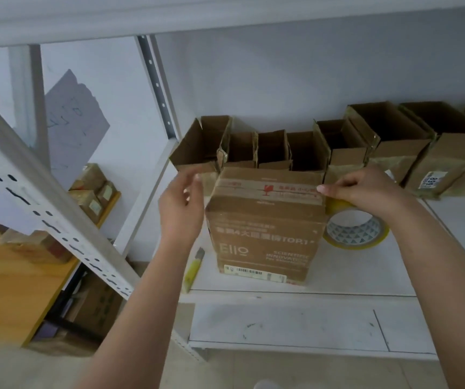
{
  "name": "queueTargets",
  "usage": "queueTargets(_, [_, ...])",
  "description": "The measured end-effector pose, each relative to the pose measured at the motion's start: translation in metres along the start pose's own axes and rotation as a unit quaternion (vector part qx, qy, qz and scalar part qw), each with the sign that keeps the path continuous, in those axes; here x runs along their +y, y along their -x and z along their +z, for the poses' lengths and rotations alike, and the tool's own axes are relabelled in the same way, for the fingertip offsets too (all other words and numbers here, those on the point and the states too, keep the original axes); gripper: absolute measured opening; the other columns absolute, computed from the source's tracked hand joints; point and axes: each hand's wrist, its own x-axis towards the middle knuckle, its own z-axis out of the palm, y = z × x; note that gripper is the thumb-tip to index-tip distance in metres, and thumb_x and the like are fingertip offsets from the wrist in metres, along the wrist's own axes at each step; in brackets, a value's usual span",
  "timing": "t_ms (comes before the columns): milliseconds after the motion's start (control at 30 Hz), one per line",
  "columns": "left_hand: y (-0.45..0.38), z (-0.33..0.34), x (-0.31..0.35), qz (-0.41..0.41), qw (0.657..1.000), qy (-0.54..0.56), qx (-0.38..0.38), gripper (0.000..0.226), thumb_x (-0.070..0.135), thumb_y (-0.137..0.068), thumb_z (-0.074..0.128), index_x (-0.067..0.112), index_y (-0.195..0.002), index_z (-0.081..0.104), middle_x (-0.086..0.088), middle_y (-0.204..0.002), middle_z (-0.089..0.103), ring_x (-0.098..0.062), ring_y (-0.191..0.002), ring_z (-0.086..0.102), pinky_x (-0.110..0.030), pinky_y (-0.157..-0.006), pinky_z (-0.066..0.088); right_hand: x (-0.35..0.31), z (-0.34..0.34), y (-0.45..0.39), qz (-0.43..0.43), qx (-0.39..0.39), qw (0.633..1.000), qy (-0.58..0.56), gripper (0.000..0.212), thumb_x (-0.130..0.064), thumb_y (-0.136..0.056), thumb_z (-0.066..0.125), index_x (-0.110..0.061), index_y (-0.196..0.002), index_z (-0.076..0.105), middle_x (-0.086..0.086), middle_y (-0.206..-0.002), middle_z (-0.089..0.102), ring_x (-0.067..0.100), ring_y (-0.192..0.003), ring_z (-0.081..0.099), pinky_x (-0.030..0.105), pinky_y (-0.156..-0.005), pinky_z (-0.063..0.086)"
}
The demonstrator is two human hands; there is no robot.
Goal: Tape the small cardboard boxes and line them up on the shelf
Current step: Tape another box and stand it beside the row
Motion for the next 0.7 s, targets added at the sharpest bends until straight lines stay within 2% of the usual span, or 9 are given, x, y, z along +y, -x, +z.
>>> queueTargets(67, [0.003, -0.009, -0.037, -0.108, 0.987, -0.122, -0.006, 0.033, 0.029, -0.100, 0.046, 0.022, -0.131, 0.055, 0.004, -0.126, 0.060, -0.018, -0.116, 0.057, -0.025, -0.089, 0.046, 0.000, 0.000, 0.000, 0.003, 0.000, 1.000, -0.002, 0.036, -0.056, -0.074, 0.074, -0.021, -0.082, 0.074, -0.001, -0.082, 0.069, 0.012, -0.080, 0.060, 0.027, -0.061, 0.039])
queueTargets(100, [0.009, -0.008, -0.055, -0.158, 0.964, -0.201, -0.064, 0.038, 0.031, -0.099, 0.048, 0.016, -0.134, 0.051, -0.003, -0.131, 0.056, -0.024, -0.119, 0.055, -0.033, -0.092, 0.046, -0.001, 0.000, 0.000, 0.003, 0.000, 1.000, -0.003, 0.036, -0.056, -0.074, 0.074, -0.021, -0.082, 0.074, -0.001, -0.083, 0.069, 0.012, -0.080, 0.060, 0.028, -0.062, 0.039])
queueTargets(167, [0.029, -0.001, -0.081, -0.236, 0.891, -0.333, -0.198, 0.049, 0.041, -0.098, 0.050, 0.007, -0.133, 0.046, -0.014, -0.133, 0.048, -0.033, -0.120, 0.050, -0.041, -0.097, 0.045, -0.001, 0.000, 0.000, 0.003, -0.001, 1.000, -0.004, 0.035, -0.055, -0.074, 0.074, -0.021, -0.082, 0.074, -0.001, -0.083, 0.069, 0.013, -0.081, 0.060, 0.028, -0.063, 0.039])
queueTargets(200, [0.040, 0.004, -0.090, -0.249, 0.862, -0.376, -0.232, 0.051, 0.044, -0.098, 0.048, 0.005, -0.130, 0.045, -0.015, -0.130, 0.046, -0.034, -0.120, 0.047, -0.041, -0.096, 0.045, -0.001, 0.001, 0.000, 0.003, -0.001, 1.000, -0.005, 0.034, -0.055, -0.075, 0.074, -0.021, -0.082, 0.074, -0.001, -0.083, 0.069, 0.013, -0.081, 0.060, 0.028, -0.063, 0.039])
queueTargets(267, [0.053, 0.013, -0.101, -0.229, 0.842, -0.430, -0.234, 0.039, 0.034, -0.098, 0.049, 0.005, -0.123, 0.049, -0.013, -0.124, 0.047, -0.032, -0.118, 0.044, -0.036, -0.086, 0.044, -0.001, 0.001, 0.001, 0.001, -0.003, 1.000, -0.006, 0.035, -0.055, -0.075, 0.074, -0.021, -0.082, 0.074, 0.000, -0.083, 0.069, 0.013, -0.081, 0.060, 0.029, -0.063, 0.040])
queueTargets(367, [0.058, 0.022, -0.104, -0.164, 0.841, -0.469, -0.214, 0.016, 0.012, -0.092, 0.051, 0.009, -0.105, 0.061, -0.008, -0.109, 0.056, -0.027, -0.108, 0.050, -0.029, -0.073, 0.041, -0.002, 0.001, 0.001, 0.005, -0.003, 1.000, -0.002, 0.036, -0.055, -0.075, 0.074, -0.020, -0.082, 0.073, 0.000, -0.083, 0.069, 0.014, -0.082, 0.060, 0.031, -0.067, 0.041])
queueTargets(500, [0.050, 0.015, -0.101, -0.156, 0.847, -0.459, -0.217, 0.012, 0.009, -0.088, 0.054, 0.012, -0.077, 0.053, -0.006, -0.089, 0.061, -0.023, -0.084, 0.058, -0.027, -0.065, 0.042, 0.000, 0.000, 0.002, 0.003, -0.003, 1.000, 0.011, 0.037, -0.058, -0.075, 0.072, -0.022, -0.083, 0.072, -0.002, -0.084, 0.068, 0.013, -0.081, 0.059, 0.030, -0.065, 0.040])
queueTargets(600, [0.037, 0.001, -0.094, -0.183, 0.901, -0.353, -0.172, 0.007, 0.012, -0.089, 0.054, 0.005, -0.086, 0.054, -0.010, -0.086, 0.061, -0.027, -0.079, 0.061, -0.034, -0.065, 0.050, 0.000, 0.000, 0.001, 0.002, -0.007, 0.999, 0.035, 0.041, -0.063, -0.075, 0.069, -0.024, -0.087, 0.072, -0.005, -0.085, 0.068, 0.012, -0.083, 0.059, 0.032, -0.070, 0.043])
queueTargets(700, [0.019, -0.012, -0.061, -0.171, 0.964, -0.193, -0.066, 0.015, 0.020, -0.098, 0.043, 0.006, -0.101, 0.048, -0.011, -0.093, 0.061, -0.024, -0.077, 0.056, -0.036, -0.061, 0.043, 0.002, 0.000, -0.001, 0.002, -0.003, 0.999, 0.053, 0.042, -0.067, -0.073, 0.067, -0.027, -0.088, 0.072, -0.008, -0.085, 0.068, 0.013, -0.085, 0.061, 0.037, -0.079, 0.048])
